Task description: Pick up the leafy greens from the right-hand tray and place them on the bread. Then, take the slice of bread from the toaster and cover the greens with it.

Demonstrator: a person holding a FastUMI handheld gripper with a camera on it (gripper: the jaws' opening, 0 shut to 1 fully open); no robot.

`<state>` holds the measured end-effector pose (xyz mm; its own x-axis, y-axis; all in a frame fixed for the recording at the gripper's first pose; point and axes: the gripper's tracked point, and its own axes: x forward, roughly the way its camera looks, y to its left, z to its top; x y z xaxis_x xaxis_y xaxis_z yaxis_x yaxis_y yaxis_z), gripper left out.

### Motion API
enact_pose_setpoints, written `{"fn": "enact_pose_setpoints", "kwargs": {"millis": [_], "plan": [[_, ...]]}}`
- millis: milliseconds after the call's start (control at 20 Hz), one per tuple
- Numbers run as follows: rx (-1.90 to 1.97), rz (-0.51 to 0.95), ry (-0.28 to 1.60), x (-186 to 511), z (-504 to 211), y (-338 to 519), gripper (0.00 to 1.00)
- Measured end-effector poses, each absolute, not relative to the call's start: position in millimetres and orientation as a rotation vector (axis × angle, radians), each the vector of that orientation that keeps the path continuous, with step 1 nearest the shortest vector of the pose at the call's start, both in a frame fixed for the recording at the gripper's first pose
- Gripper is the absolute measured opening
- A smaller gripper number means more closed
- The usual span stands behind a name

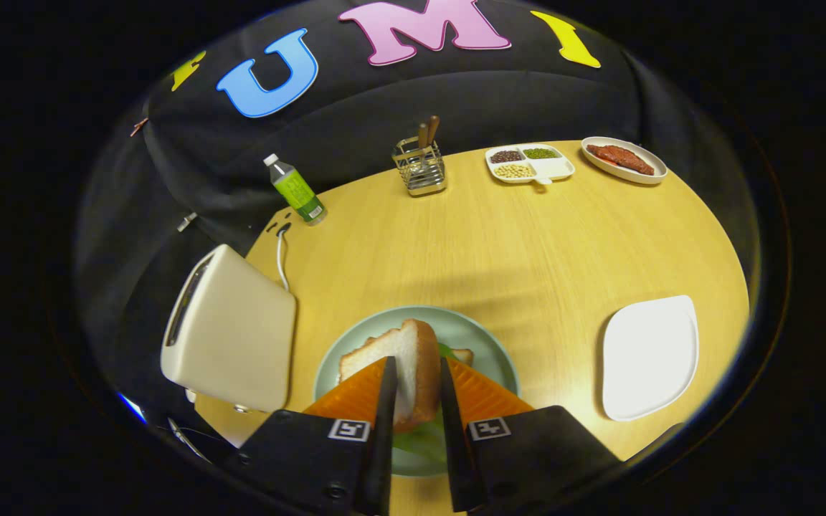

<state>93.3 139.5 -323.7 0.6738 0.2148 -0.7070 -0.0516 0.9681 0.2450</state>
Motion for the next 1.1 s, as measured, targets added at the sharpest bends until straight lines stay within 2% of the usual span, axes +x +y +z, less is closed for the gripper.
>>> {"fn": "enact_pose_setpoints", "kwargs": {"millis": [200,300,350,600,1100], "plan": [[0.155,0.107,0.803,90.5,-323.5,121.4,0.64],[0.152,0.091,0.773,90.3,-308.8,114.1,0.93],[0.137,0.079,0.739,90.8,-296.8,108.6,1.0],[0.042,0.03,0.523,94.1,-210.5,76.2,0.99],[-0.07,0.016,0.03,72.6,34.4,40.3,0.99]]}}
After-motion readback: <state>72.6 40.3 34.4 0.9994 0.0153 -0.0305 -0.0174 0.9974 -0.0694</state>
